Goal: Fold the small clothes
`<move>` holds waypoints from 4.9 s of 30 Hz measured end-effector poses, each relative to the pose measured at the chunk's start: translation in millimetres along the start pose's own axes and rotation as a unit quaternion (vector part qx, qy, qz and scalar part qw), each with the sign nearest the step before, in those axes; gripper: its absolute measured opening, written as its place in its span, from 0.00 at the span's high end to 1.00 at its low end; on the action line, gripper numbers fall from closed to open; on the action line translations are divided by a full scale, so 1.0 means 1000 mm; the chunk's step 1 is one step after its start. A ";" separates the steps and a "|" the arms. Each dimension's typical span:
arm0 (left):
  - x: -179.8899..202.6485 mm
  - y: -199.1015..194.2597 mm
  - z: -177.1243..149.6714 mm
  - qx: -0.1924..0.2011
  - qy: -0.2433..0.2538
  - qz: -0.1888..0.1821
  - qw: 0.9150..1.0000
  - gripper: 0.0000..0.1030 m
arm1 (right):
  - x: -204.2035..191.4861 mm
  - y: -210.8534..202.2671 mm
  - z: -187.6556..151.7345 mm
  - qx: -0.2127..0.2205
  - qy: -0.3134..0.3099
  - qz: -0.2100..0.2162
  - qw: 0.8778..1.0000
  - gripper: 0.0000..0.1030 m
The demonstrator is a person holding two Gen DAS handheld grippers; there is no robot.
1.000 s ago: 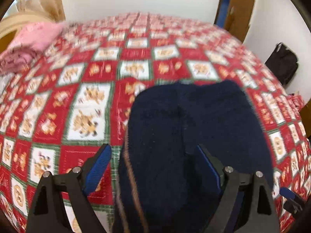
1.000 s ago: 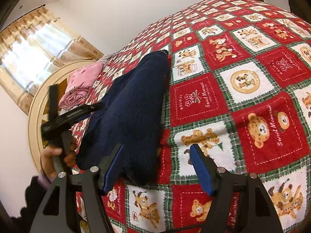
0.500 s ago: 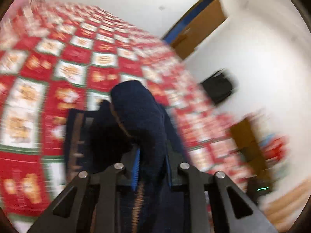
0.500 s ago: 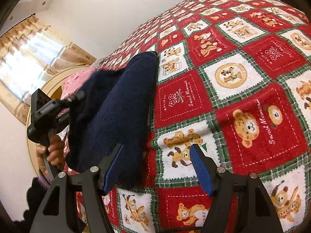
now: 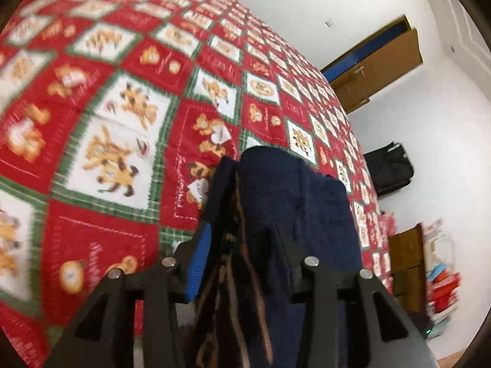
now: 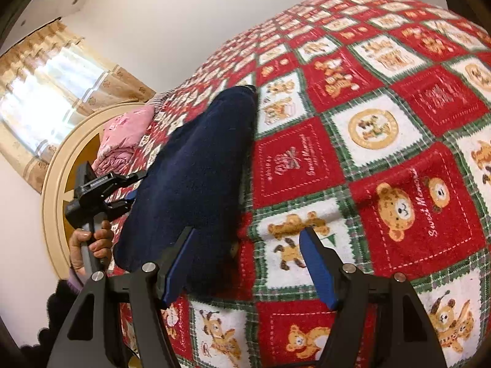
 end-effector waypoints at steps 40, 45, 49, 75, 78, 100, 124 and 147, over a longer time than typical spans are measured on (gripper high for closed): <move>-0.037 -0.060 -0.062 -0.011 -0.078 -0.113 0.991 0.72 | -0.126 0.018 -0.004 0.009 -0.148 0.096 0.984 0.32; -0.027 -0.076 -0.057 0.015 -0.017 -0.055 0.998 0.43 | -0.174 0.051 -0.011 -0.009 -0.187 0.116 0.975 0.32; -0.032 -0.075 -0.048 0.023 -0.016 -0.037 0.999 0.43 | -0.204 0.081 -0.012 -0.027 -0.180 0.112 0.977 0.32; -0.020 -0.058 -0.065 0.073 0.082 0.082 0.991 0.43 | -0.189 0.085 0.008 -0.019 -0.251 -0.043 0.967 0.86; -0.022 -0.042 -0.074 0.060 0.094 0.110 0.988 0.43 | -0.192 0.079 0.016 -0.004 -0.248 -0.031 0.968 0.86; -0.101 -0.121 -0.055 0.093 0.027 0.142 0.985 0.41 | -0.234 0.146 -0.044 -0.028 -0.301 0.078 0.950 0.19; 0.029 0.012 -0.054 0.045 0.116 0.162 0.979 0.27 | -0.045 0.018 0.063 0.052 -0.026 0.014 0.998 0.18; -0.007 0.037 -0.048 0.041 0.064 0.184 0.980 0.01 | -0.026 0.108 0.062 -0.027 0.008 0.042 0.999 0.18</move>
Point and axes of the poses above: each gripper's, at about its wrist camera, not at the fingertips, and y roughly the way its jaws point, x to its right, z to its top, the point moved 10 cm from there along y, roughly the way its jaws point, and after that the axes turned 11 degrees about -y, right-handed, at the moved point
